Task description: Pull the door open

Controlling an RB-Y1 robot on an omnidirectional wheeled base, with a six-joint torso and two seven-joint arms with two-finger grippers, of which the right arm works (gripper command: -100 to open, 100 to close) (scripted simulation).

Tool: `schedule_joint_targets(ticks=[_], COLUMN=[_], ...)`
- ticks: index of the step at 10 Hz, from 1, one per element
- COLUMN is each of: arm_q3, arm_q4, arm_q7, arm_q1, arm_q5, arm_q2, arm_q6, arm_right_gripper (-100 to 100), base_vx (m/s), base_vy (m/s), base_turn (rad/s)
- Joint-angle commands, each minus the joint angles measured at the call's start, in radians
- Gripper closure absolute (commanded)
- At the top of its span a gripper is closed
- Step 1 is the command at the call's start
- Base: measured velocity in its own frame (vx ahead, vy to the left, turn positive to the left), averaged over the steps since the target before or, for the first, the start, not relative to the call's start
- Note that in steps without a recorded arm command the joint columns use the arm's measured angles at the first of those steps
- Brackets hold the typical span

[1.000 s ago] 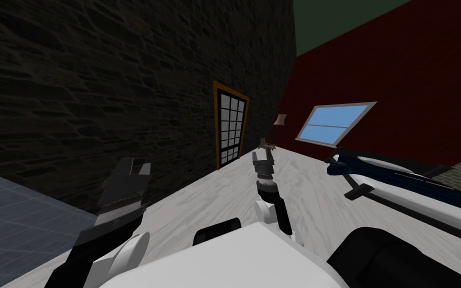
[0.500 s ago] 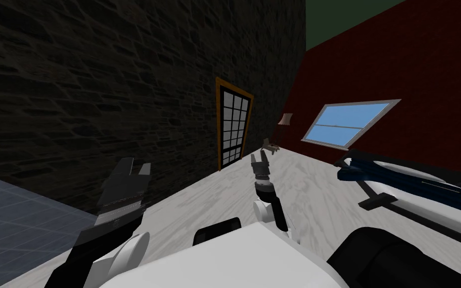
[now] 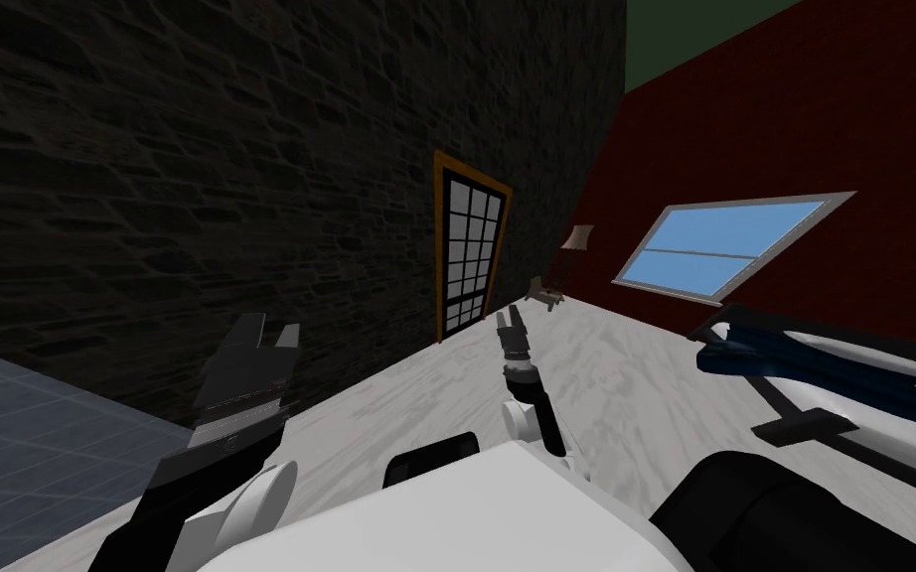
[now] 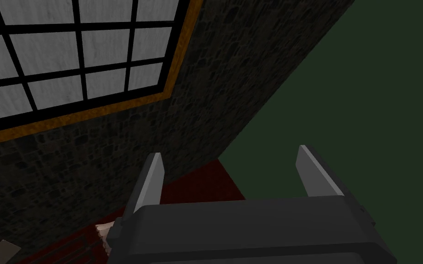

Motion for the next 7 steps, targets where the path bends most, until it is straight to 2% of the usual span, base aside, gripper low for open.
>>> schedule_joint_targets(ticks=[1, 7], arm_q3=[-0.005, -0.011], arm_q4=[0.038, 0.131], arm_q7=[0.040, 0.136], arm_q1=[-0.009, -0.023], arm_q5=[0.003, 0.012], arm_q2=[-0.008, -0.023], arm_q6=[-0.009, -0.035], arm_right_gripper=[-100, -100], base_vx=[0.130, 0.103], base_vy=[-0.018, -0.017], base_turn=[0.088, 0.059])
